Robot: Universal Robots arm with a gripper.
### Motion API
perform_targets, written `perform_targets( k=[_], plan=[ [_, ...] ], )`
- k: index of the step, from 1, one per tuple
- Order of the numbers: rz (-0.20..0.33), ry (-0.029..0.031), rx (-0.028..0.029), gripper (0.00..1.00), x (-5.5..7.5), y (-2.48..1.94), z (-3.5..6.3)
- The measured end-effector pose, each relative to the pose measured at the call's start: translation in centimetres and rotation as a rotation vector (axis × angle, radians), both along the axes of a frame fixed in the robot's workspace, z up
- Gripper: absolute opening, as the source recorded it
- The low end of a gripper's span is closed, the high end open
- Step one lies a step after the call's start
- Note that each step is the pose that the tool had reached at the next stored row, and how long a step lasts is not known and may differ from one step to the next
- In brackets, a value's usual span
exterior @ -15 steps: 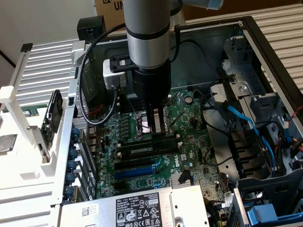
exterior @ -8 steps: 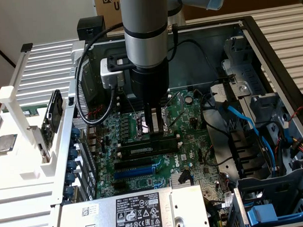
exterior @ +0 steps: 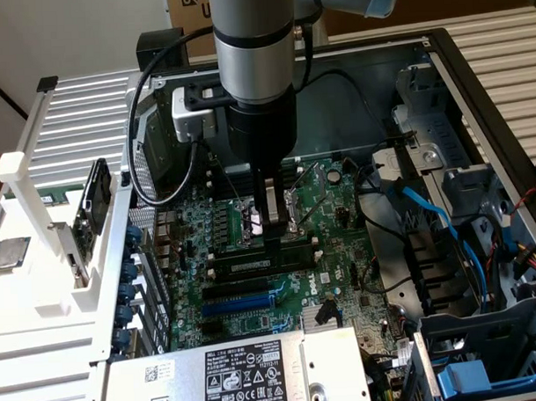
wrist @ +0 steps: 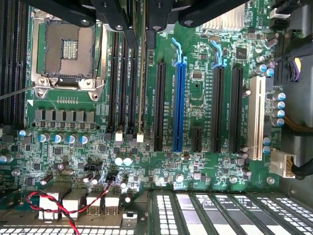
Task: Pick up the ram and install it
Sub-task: 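Pick up the ram and move it above insertion slot, then insert the ram into the slot, then press down the ram until it locks into place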
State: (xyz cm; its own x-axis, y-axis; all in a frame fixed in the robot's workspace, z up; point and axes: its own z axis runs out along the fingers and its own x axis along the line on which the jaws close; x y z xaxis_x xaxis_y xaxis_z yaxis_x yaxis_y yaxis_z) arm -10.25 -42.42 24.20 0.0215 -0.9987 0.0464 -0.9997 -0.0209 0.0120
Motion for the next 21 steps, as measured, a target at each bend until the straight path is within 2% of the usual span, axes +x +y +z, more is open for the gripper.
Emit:
perform_targets(
  k=[14,16,17,21],
  plan=[
    [0.0,0.0,0.0,0.22,-0.01,0.0,0.01],
    [0.0,-0.0001,0.0,0.19,-0.01,0.0,0.01],
    [0.0,-0.0001,0.0,0.13,-0.01,0.0,0.01],
    [0.0,0.0,0.0,0.1,-0.01,0.0,0.01]
  ],
)
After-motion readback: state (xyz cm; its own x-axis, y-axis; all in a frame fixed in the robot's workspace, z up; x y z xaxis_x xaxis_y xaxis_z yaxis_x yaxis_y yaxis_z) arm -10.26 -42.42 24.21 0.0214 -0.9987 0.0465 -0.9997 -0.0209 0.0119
